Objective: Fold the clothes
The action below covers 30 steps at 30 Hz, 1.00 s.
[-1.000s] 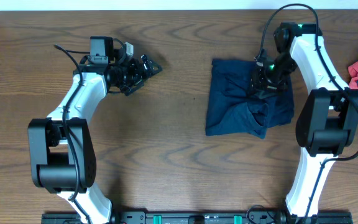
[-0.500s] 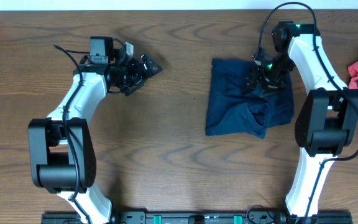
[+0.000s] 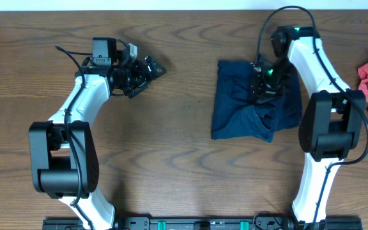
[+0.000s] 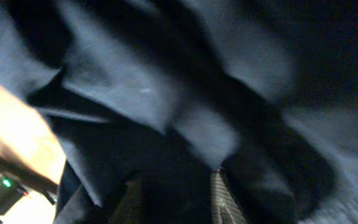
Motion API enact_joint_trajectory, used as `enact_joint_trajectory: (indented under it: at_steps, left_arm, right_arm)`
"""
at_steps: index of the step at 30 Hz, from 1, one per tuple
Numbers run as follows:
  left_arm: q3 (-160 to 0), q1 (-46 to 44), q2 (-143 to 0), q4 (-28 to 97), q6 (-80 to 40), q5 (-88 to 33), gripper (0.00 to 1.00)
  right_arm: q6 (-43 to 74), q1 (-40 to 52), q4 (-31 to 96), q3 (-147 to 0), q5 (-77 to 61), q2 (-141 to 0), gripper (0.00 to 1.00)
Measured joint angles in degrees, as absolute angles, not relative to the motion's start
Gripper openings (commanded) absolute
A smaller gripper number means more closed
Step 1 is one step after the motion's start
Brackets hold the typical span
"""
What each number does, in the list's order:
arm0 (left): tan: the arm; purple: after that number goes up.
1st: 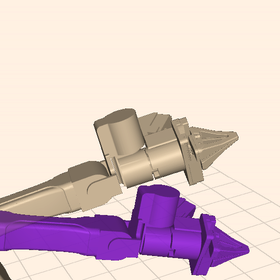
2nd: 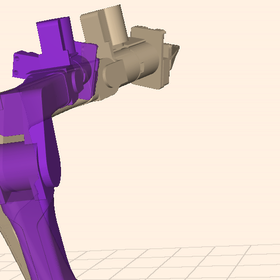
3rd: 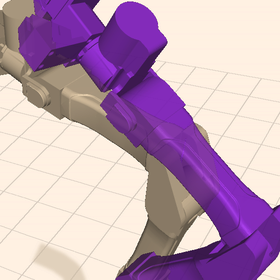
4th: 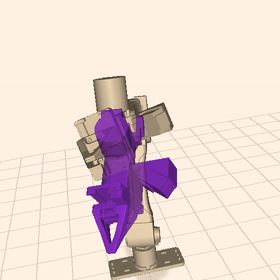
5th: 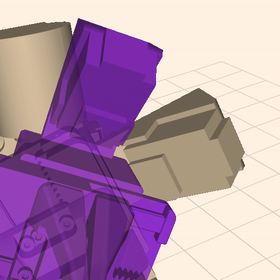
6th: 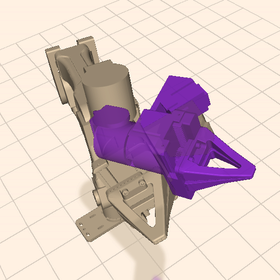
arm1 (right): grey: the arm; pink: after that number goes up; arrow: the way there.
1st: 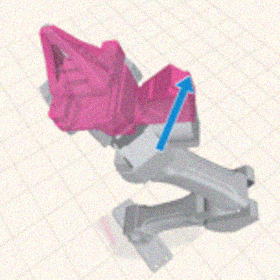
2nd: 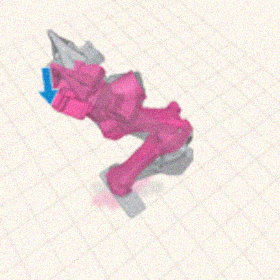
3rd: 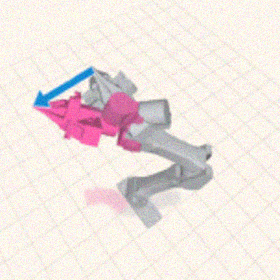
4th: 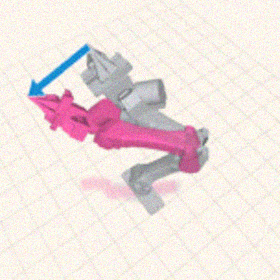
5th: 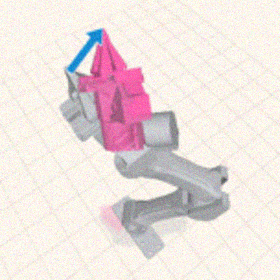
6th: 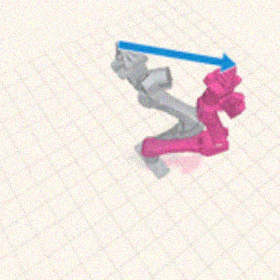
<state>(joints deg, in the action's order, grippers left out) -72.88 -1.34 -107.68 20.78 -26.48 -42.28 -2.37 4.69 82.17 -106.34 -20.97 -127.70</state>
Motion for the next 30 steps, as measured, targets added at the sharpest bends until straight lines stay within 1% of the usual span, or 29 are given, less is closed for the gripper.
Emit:
enact_joint_trajectory:
  at_steps: [2, 7, 8, 9, 10, 12, 13, 14, 15, 16, 18, 21, 24, 30]
  left_arm:
    - [-72.88, -1.34, -107.68, 20.78, -26.48, -42.28, 0.99]
    - [-72.88, -1.34, -107.68, 20.78, -26.50, -42.28, 0.99]
    - [-72.88, -1.34, -107.68, 20.78, -26.48, -42.28, 0.99]
    - [-72.88, -1.34, -107.68, 20.78, -26.48, -42.28, 0.99]
    - [-72.88, -1.34, -107.68, 20.78, -26.48, -42.28, 0.98]
    - [-72.88, -1.34, -107.68, 20.78, -26.50, -42.28, 0.98]
    - [-72.88, -1.34, -107.68, 20.80, -26.48, -42.28, 0.98]
    - [-72.88, -1.34, -107.68, 20.86, -26.48, -42.28, 0.98]
    - [-72.88, -1.34, -107.68, 20.97, -26.50, -42.28, 0.98]
    - [-72.88, -1.34, -107.68, 21.15, -26.44, -42.28, 0.98]
    - [-72.88, -1.34, -107.68, 21.50, -25.82, -42.28, 0.98]
    - [-72.88, -1.34, -107.68, 22.13, -25.21, -42.28, 0.98]
    - [-72.88, -1.34, -107.68, 22.17, -25.02, -42.28, 0.98]
    - [-72.88, -1.34, -107.68, 22.20, -24.97, -42.28, 0.98]
  right_arm:
    - [-2.20, 5.26, 82.11, -106.32, -21.04, -127.70, 0.02]
    - [-2.13, 5.74, 81.71, -106.32, -21.02, -127.70, 0.02]
    - [-2.13, 5.72, 81.69, -106.32, -20.99, -127.70, 0.11]
    - [-1.91, 5.69, 81.67, -106.32, -20.99, -127.70, 0.35]
    - [-1.96, 5.69, 81.56, -106.32, -21.02, -127.70, 0.55]
    - [-2.28, 5.69, 81.71, -106.32, -20.95, -127.70, 0.73]
    - [-2.44, 5.69, 81.87, -106.30, -20.97, -127.70, 0.78]
    - [-2.90, 5.69, 81.91, -106.19, -20.99, -127.70, 0.77]
    - [-3.33, 5.72, 81.91, -105.95, -20.99, -127.70, 0.72]
    - [-3.84, 5.72, 81.84, -105.54, -20.97, -127.70, 0.63]
    - [-4.23, 5.72, 81.56, -104.05, -20.97, -127.70, 0.38]
    - [-4.64, 5.72, 80.66, -102.35, -20.97, -127.72, 0.28]
    - [-5.15, 5.72, 79.99, -101.86, -20.97, -127.72, 0.02]
    - [-4.64, 5.58, 79.20, -101.84, -21.04, -127.72, 0.01]
